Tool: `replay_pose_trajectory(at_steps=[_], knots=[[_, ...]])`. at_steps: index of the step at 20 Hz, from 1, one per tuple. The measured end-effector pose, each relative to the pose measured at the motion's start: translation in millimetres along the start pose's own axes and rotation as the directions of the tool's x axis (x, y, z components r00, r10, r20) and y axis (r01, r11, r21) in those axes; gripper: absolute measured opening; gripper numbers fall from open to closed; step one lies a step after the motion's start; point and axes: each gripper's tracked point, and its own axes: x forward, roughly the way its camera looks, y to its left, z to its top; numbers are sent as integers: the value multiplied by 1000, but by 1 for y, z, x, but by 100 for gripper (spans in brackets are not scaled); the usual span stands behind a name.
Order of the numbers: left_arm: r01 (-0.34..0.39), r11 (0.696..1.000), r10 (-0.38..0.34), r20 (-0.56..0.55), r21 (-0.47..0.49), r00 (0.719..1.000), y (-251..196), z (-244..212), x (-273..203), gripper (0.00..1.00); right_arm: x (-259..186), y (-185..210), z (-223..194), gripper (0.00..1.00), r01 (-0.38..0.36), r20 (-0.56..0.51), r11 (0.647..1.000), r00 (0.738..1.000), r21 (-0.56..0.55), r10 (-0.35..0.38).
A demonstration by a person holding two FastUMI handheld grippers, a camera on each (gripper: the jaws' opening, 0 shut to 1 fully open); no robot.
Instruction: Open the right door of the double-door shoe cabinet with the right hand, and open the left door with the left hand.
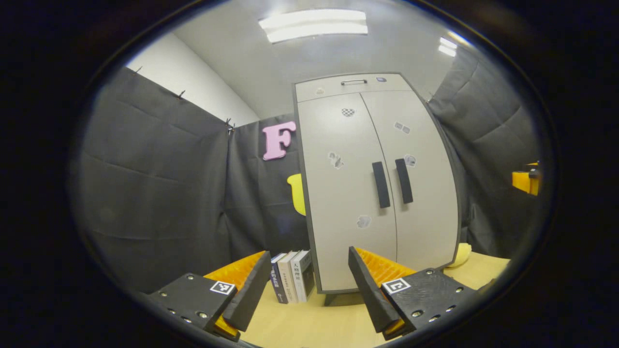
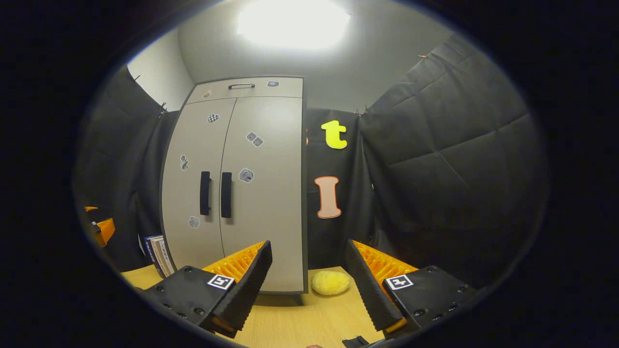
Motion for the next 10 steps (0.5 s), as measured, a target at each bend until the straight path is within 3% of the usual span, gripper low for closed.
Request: replay_pose_trajectory(at_steps=[10], knots=[[-14, 1000, 14, 0, 5, 1000, -15, 6, -10, 93, 2, -8, -2, 98, -30, -13, 999, 999, 11, 30]])
